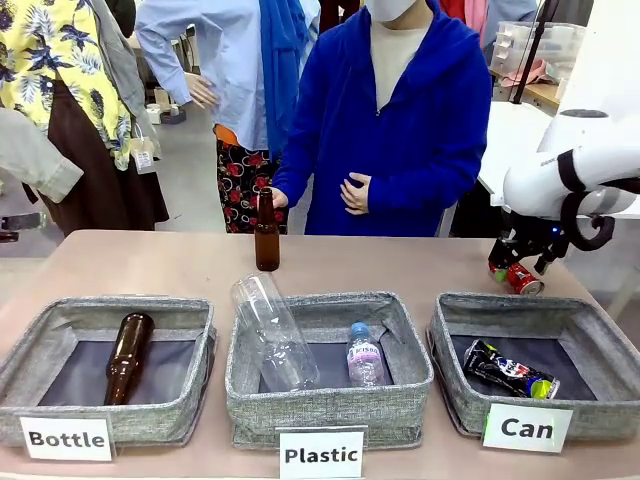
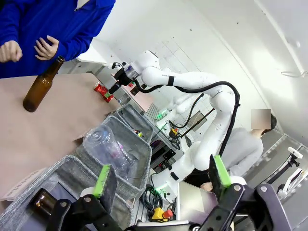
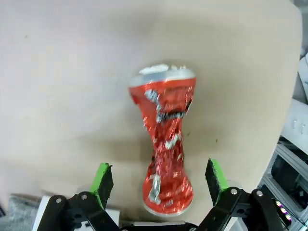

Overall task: Sort the can waste into the basket.
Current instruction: Pick up the can waste from the table and place it in the right Fabric basket.

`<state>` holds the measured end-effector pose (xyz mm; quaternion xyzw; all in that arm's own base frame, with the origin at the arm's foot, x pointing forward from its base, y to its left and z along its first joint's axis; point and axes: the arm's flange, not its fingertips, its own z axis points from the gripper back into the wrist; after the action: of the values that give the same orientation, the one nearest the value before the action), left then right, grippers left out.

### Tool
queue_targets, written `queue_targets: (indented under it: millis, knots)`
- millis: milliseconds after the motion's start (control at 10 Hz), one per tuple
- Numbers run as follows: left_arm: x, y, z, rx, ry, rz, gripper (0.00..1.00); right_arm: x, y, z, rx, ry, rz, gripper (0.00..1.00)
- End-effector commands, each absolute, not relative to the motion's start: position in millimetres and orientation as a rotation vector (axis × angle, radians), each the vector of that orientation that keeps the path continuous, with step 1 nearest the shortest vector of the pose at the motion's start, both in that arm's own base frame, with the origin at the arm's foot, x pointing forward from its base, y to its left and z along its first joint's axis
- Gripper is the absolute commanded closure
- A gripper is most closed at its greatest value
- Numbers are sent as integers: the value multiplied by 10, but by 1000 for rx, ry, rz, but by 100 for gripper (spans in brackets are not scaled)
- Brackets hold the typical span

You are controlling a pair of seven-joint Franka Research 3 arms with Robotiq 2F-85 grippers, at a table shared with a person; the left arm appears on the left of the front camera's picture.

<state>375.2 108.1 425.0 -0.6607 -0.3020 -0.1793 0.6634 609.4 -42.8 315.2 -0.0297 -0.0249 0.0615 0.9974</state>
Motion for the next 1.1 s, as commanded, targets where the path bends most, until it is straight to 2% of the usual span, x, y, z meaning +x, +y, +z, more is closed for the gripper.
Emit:
queue_targets:
  millis: [0,800,900,1000]
  knots:
    - [3735,1067,4270,-1487,-678,-404,0,6272,-444,3124,-50,-35,74,0]
    - [3735,1067,4270,-1487,-678,-404,0,6407,-535,2732,-30,41,10,0]
    - [3735,1067,4270,-1487,-678,-404,0,6405,-531,2712,-45,45,20,25]
    - [3735,1067,4270,-1487,-678,-404,0,6400,-530,2703,-64,75,32,60]
